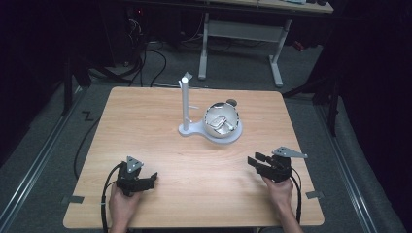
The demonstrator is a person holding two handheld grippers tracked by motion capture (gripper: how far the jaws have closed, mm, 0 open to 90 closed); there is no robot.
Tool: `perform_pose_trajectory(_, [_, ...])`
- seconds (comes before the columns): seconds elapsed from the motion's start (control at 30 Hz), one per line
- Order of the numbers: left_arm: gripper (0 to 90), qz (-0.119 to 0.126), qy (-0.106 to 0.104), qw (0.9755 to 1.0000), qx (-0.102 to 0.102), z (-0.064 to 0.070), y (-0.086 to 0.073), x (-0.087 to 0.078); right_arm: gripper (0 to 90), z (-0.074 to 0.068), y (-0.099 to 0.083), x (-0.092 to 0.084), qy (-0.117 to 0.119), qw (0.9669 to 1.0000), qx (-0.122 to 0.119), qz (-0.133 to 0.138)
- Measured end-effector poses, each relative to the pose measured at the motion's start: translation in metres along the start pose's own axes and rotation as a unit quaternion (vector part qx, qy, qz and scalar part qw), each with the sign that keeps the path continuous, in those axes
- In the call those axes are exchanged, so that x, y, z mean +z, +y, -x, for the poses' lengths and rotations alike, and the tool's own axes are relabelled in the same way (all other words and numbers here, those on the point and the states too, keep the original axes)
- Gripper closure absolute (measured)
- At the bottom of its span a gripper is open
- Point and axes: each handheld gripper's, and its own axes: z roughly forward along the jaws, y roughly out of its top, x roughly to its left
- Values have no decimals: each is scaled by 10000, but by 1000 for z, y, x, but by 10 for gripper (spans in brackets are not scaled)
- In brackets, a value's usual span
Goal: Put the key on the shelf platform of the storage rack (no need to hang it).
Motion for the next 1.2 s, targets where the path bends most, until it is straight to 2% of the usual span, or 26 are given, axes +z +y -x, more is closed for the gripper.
perform_pose_trajectory(0.17, [183, -2, -1, 10000, 2, 0, 0, 0, 542, -3, -5, 6, 3, 9999, 45, -108])
perform_pose_trajectory(0.3, [183, 7, 5, 10000, 3, 0, 0, 0, 541, -7, -9, 11, -43, 9997, -149, -198])
perform_pose_trajectory(0.5, [183, 8, 8, 10000, -3, 0, 0, 0, 529, -10, -13, 19, -107, 9990, -191, -380])
perform_pose_trajectory(0.63, [183, 6, 9, 10000, -7, 0, 0, 0, 519, -11, -15, 23, -194, 9982, -308, -478])
perform_pose_trajectory(0.77, [183, 6, 8, 10000, -1, 0, 0, 0, 504, -12, -18, 27, -196, 9977, -250, -603])
perform_pose_trajectory(0.8, [183, -1, -1, 10000, 6, 0, 0, 0, 502, -13, -18, 29, -218, 9973, -296, -643])
perform_pose_trajectory(0.93, [183, -1, -4, 10000, 11, 0, 0, 0, 499, -15, -21, 31, -301, 9961, -442, -708])
perform_pose_trajectory(1.2, [183, 1, -1, 10000, 4, 0, 0, 0, 490, -18, -24, 34, -413, 9945, -535, -795])
